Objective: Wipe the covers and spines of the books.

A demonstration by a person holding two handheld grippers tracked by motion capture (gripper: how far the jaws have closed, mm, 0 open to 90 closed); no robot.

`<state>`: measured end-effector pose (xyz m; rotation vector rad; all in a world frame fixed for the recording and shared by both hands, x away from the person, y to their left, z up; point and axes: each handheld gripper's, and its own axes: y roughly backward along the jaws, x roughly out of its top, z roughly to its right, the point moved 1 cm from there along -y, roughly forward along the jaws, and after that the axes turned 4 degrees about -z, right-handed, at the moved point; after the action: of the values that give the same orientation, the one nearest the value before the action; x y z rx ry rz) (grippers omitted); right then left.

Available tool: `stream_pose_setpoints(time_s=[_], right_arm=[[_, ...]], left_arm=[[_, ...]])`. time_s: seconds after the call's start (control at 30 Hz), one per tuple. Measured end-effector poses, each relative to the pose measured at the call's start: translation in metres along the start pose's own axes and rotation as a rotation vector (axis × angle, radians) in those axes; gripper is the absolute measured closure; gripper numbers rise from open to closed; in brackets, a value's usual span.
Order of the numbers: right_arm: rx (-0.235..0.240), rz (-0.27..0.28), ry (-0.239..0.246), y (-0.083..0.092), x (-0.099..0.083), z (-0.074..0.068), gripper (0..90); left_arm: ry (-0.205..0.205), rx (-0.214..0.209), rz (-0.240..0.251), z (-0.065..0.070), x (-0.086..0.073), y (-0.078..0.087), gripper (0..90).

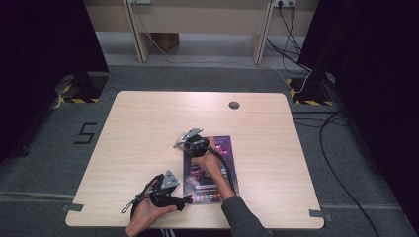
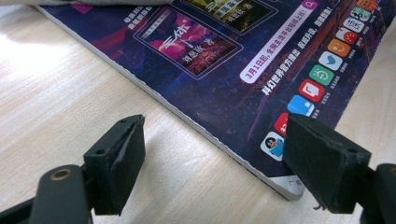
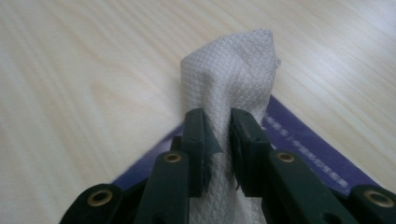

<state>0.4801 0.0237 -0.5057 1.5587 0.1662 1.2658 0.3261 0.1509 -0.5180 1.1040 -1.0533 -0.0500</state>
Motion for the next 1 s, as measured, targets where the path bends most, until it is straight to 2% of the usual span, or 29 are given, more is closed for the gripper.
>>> stream_pose_setpoints(time_s=[0.1,0.2,0.27,0.37,0.47,0.53,0.6,0.83,0.93,1.0], right_arm=[[0.004,-0.001,-0.013,0.001,-0.002,0.005,76.6],[-0.027,-0.005,-0.058,0.003,-0.008,0.019,76.5],[-0.070,-0.021,-0.073,0.006,-0.012,0.029,76.3],[-0.054,-0.009,-0.148,0.008,-0.020,0.039,76.2],[-0.063,-0.016,-0.101,0.009,-0.019,0.034,76.3],[-0.034,-0.012,-0.093,0.009,-0.017,0.028,76.3],[-0.034,-0.015,-0.073,0.008,-0.013,0.022,76.2],[-0.068,-0.028,-0.083,0.000,-0.003,0.024,76.2],[-0.034,-0.028,-0.064,0.003,-0.005,0.018,76.2],[-0.012,-0.019,-0.032,0.006,-0.008,0.011,76.3]], left_arm=[[0.012,-0.002,-0.001,-0.001,-0.001,0.000,20.8],[0.001,0.020,-0.002,-0.002,-0.001,0.002,21.1],[0.004,0.028,-0.001,-0.004,-0.001,0.002,21.4],[0.014,0.024,0.001,-0.005,-0.001,0.002,21.5],[0.014,0.027,-0.004,-0.005,-0.001,0.002,21.7],[0.012,0.031,-0.003,-0.004,-0.001,0.002,21.7],[0.010,0.029,-0.003,-0.004,-0.001,0.002,22.0],[0.013,0.027,-0.001,-0.004,-0.001,0.002,22.3],[0.013,0.026,0.002,-0.004,-0.001,0.002,22.3],[0.022,0.023,0.001,-0.005,-0.002,0.002,22.0]])
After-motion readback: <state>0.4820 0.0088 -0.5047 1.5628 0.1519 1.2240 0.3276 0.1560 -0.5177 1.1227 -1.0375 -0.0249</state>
